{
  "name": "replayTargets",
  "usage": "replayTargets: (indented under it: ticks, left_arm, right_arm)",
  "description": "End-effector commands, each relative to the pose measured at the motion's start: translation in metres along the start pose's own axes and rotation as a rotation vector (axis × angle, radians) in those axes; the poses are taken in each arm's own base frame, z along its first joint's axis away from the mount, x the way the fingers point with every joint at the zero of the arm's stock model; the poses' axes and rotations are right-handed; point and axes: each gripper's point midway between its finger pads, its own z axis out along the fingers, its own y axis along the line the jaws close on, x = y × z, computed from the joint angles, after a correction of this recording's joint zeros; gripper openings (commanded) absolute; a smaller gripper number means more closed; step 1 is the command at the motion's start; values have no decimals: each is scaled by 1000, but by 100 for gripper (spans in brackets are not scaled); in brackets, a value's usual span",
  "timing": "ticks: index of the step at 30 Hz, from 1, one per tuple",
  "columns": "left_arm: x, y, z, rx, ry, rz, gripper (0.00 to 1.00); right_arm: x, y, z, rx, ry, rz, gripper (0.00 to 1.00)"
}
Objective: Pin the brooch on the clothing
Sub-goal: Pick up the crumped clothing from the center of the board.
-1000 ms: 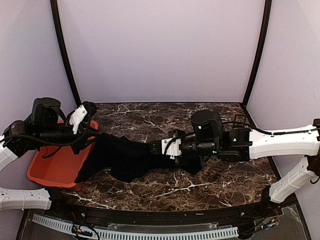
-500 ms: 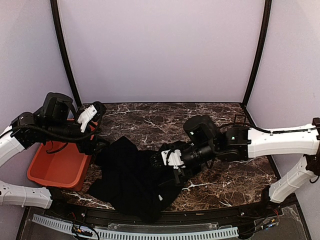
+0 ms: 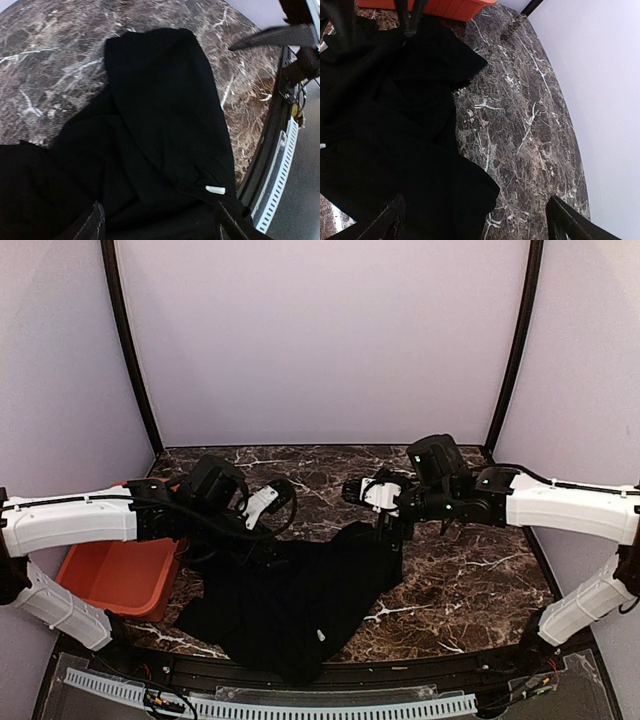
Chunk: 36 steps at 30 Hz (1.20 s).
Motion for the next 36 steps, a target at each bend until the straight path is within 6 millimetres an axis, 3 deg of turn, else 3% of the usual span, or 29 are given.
replayTargets:
  ticks: [1,4,5,6,12,16,24,28,32,36]
  left_arm:
    - [10,-31,2,102,-13,-20,74]
    - [17,-12,-13,-5,-66,-73,75]
    - [22,1,-26,-73,-110,-110,78]
    - [31,7,-27,-104,-108,-136,78]
    - [53,24,-55,-176,-193,-201,79]
    - [63,31,-63,-206,-204,-224,79]
    - [65,36,-66,-234,-212,-232,79]
    - [66,35,-61,-224,-199,-232,79]
    - [67,35,-58,-219,-196,-235,79]
    - [67,35,-57,-218,-193,-237,79]
  right_arm:
    - [-14,20,10,-185,-163,-103,96]
    - [-19,33,28,-306,-192,-199,95]
    - [-12,50,45,-440,-176,-247,92]
    - [-10,55,52,-493,-165,-269,89]
    - [2,65,101,-635,-66,-300,78]
    - [-2,87,112,-711,-65,-321,74]
    - [25,134,129,-813,35,-349,69]
    - [36,139,134,-815,72,-350,65]
    - [35,137,132,-805,68,-358,53]
    - [38,138,134,-805,70,-360,49]
